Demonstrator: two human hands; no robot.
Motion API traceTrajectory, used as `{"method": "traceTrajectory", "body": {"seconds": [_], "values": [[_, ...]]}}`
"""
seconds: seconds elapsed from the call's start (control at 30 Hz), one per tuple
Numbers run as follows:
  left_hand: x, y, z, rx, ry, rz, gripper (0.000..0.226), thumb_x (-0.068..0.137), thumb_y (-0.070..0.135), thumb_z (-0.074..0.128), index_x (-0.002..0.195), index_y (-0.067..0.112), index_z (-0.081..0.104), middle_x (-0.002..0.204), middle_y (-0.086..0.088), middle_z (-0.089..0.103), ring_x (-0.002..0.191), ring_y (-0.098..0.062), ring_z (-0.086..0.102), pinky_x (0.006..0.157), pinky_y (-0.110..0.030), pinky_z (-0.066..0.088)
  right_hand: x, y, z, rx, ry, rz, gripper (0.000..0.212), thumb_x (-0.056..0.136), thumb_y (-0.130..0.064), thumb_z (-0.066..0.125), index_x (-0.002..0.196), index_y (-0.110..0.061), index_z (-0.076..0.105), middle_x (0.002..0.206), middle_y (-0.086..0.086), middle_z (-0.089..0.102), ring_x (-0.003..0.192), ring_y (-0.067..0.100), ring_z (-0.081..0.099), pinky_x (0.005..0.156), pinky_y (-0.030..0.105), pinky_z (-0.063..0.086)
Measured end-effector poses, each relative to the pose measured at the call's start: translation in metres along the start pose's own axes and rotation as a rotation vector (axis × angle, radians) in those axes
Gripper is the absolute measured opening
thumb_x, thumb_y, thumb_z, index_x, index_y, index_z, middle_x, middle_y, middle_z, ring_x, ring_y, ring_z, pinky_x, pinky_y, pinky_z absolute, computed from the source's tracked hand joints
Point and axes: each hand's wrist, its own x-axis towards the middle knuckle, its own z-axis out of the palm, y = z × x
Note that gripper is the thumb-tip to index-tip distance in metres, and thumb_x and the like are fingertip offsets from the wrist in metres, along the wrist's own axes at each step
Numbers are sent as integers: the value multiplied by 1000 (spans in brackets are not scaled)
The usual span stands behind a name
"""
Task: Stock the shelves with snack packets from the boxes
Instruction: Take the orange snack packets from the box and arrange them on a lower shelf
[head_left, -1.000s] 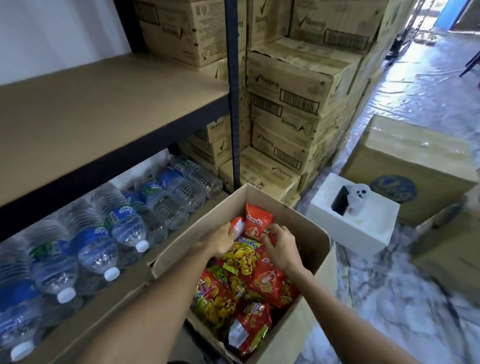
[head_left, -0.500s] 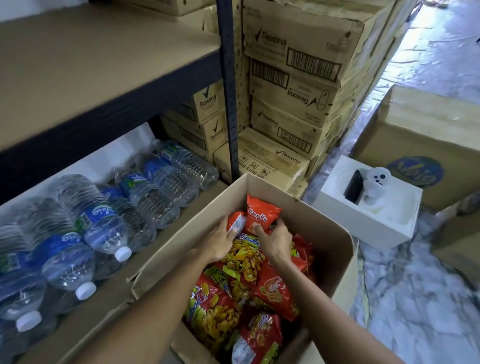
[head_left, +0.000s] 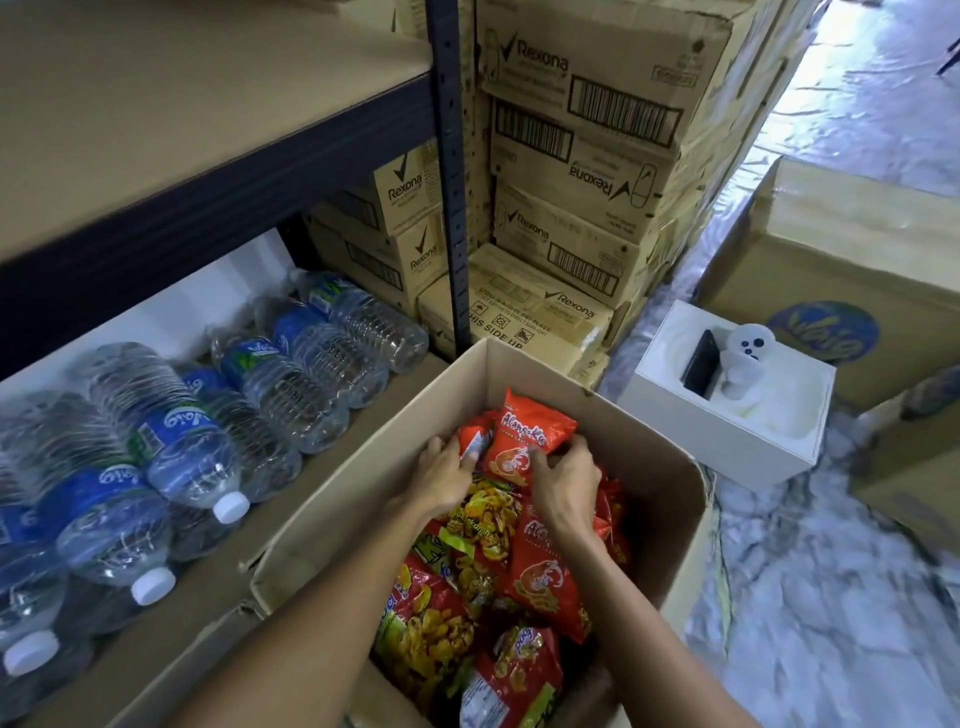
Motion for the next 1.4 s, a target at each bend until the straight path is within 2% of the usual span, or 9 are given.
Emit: {"method": "traceTrajectory", "body": {"seconds": [0.17, 0.37, 0.47, 0.63, 0.73, 0.9, 1.13, 1.27, 1.4], "values": [[-2, 1, 1, 86, 46, 56, 45, 103, 38, 47, 143, 17, 45, 142, -11, 41, 134, -29, 37, 113, -38, 29, -13, 13, -24, -43, 38, -16, 22, 94, -25, 64, 109, -15, 51, 81, -9, 60, 74, 14, 61, 80, 41, 55], [-9, 1, -7, -194, 11, 54, 38, 97, 30, 62, 132, 24, 49, 131, -2, 60, 115, -18, 57, 100, -38, 48, -19, 17, -27, -53, 33, 14, 23, 98, -31, 56, 110, -21, 39, 80, -10, 56, 73, 21, 62, 84, 50, 56], [-12, 6, -11, -192, -16, 39, 58, 98, 32, 59, 150, 19, 38, 131, -1, 56, 123, -20, 53, 109, -39, 42, -18, 17, -27, -73, 37, 46, 26, 97, -36, 55, 109, -26, 35, 92, 0, 61, 88, 32, 67, 89, 54, 54], [-13, 10, -9, -53, -3, 108, 41, 91, 36, 69, 127, 17, 61, 141, -7, 44, 131, -24, 46, 114, -42, 37, -20, 11, -27, -100, 2, 24, 27, 98, -37, 55, 113, -22, 39, 111, 12, 68, 97, 34, 66, 90, 47, 53], [-14, 11, -10, -55, -53, 123, 37, 89, 36, 72, 118, 18, 58, 140, -4, 52, 127, -21, 52, 104, -37, 45, -19, 14, -25, -95, -40, 5, 49, 92, -50, 62, 125, -21, 42, 122, 9, 65, 109, 32, 64, 97, 50, 51], [-15, 7, -17, 137, -50, 96, 81, 81, 58, 72, 145, 20, 40, 150, -6, 45, 136, -26, 43, 111, -45, 39, -17, 21, -26, -78, -51, -5, 53, 84, -57, 70, 118, -26, 43, 122, 7, 65, 109, 30, 64, 96, 53, 51], [-31, 17, -28, 378, -55, 106, 76, 81, 73, 60, 127, 14, 63, 132, -10, 52, 129, -29, 45, 108, -41, 39, -16, 19, -29, -53, -68, -18, 44, 82, -50, 74, 113, -27, 52, 114, 3, 67, 104, 23, 65, 96, 46, 53], [-51, 28, -51, 250, -61, 85, 54, 79, 67, 69, 101, 18, 63, 109, -5, 69, 99, -24, 66, 89, -40, 53, -24, 10, -35, 1, -84, -66, 41, 80, -50, 74, 110, -30, 54, 104, -3, 66, 93, 15, 65, 88, 44, 56], [-79, 40, -86, 55, -63, 54, 66, 83, 59, 70, 123, 8, 59, 122, -8, 68, 105, -23, 66, 92, -37, 52, -43, -20, -51, 117, -88, -130, 33, 88, -32, 74, 114, -24, 55, 98, -13, 66, 85, 1, 65, 75, 25, 54]]}}
